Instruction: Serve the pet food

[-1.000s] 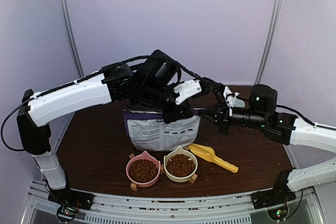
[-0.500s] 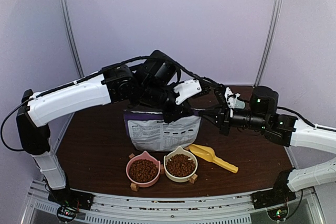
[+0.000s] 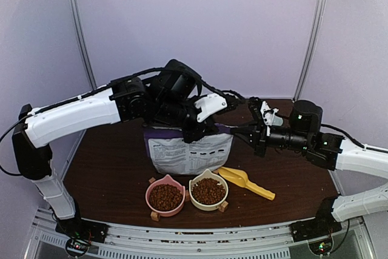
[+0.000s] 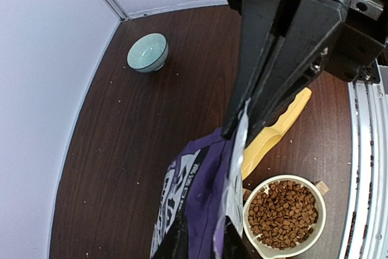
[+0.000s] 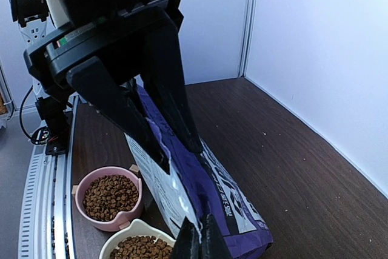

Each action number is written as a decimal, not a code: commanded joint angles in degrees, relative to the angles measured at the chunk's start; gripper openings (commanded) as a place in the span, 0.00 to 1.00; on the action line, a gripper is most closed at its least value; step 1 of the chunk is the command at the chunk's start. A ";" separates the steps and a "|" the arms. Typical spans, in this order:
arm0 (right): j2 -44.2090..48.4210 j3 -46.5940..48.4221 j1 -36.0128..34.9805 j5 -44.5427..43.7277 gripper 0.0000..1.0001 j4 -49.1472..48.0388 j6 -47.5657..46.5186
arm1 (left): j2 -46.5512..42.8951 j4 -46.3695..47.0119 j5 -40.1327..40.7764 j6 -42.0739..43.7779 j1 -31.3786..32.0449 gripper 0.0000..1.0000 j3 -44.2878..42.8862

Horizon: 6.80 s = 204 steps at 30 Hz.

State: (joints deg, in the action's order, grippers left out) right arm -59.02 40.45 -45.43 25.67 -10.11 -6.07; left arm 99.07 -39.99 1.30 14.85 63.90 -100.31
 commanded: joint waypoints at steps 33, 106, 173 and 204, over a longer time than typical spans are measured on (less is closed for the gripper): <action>4.10 0.28 2.28 -3.87 0.00 -3.16 1.20 | -11.66 -7.47 12.22 1.91 -7.81 0.00 11.27; 2.43 2.55 3.15 -2.07 0.00 -0.22 1.40 | -17.17 -6.30 0.26 4.50 -13.34 0.07 11.65; 0.70 3.40 2.65 2.98 0.00 -1.61 3.56 | 2.27 -7.64 -6.83 6.75 -3.69 0.07 -9.72; -2.48 3.54 -0.10 1.00 0.00 -6.85 5.40 | 5.00 -0.93 -10.56 4.48 -3.61 0.00 -8.26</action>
State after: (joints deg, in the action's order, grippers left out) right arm -62.48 42.94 -45.08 27.97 -11.92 -1.02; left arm 104.31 -44.53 -10.17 19.40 60.01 -109.25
